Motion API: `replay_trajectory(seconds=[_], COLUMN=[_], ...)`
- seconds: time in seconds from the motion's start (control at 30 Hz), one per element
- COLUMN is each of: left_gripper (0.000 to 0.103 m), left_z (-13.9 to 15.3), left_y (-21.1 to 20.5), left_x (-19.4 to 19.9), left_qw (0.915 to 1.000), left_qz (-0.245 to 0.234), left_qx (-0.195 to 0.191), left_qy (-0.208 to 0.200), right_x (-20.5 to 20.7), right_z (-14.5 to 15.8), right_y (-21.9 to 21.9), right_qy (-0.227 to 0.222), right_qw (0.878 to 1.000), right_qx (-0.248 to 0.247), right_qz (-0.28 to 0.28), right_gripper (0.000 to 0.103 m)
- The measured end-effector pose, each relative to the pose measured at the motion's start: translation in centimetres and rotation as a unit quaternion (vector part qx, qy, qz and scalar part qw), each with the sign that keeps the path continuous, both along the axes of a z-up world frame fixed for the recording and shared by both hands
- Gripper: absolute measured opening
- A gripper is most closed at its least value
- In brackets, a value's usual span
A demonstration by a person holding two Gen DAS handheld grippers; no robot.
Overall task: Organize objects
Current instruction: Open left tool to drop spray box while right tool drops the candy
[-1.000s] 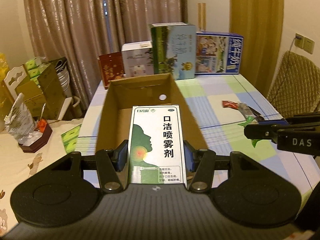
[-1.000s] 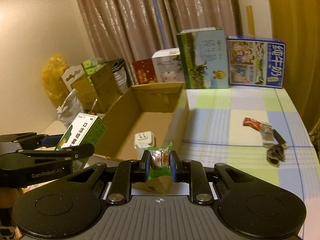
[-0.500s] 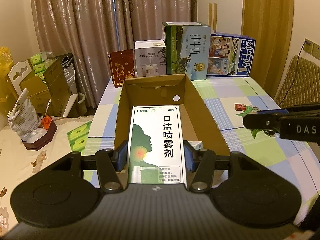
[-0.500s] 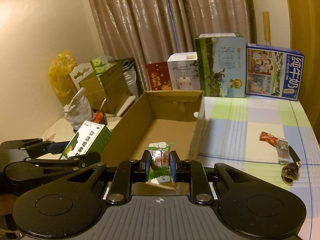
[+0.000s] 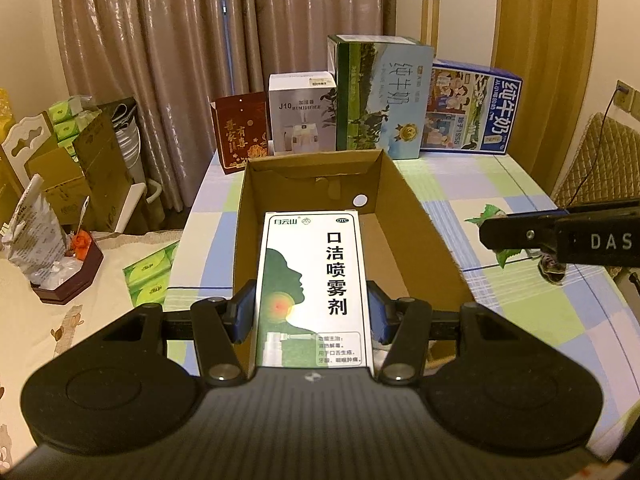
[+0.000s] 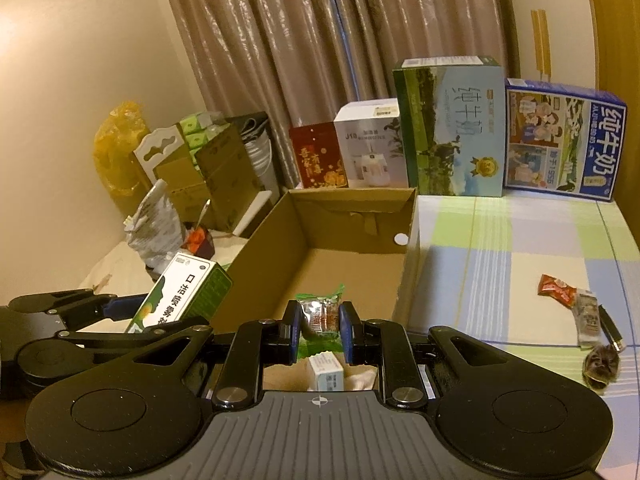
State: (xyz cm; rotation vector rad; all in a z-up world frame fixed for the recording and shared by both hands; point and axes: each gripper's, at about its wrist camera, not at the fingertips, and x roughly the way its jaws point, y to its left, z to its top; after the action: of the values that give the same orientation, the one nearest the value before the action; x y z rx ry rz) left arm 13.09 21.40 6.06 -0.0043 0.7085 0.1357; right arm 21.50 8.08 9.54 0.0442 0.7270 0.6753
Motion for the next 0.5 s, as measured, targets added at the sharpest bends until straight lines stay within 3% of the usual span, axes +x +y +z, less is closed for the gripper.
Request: replay_trajectory(seconds=[0.3, 0.5], left_gripper=[0.052, 0.053], left_z=[-1.4, -1.3], left_y=[1.3, 2.2], left_x=[3.5, 3.3], left_qw=[1.0, 0.9997], left_qz=[0.004, 0.021], left_qx=[-0.004, -0.012], left_qy=[0.008, -0.004], right_x=[2.4, 2.7], right_z=[-1.5, -2.3], right_y=[0.5, 0.7], right_qy=[0.016, 0.026], right_qw=[1.0, 1.0], right_qx=[0.0, 0.0], right_qz=[-0.008, -0.005], right_gripper=[0.017, 0.017])
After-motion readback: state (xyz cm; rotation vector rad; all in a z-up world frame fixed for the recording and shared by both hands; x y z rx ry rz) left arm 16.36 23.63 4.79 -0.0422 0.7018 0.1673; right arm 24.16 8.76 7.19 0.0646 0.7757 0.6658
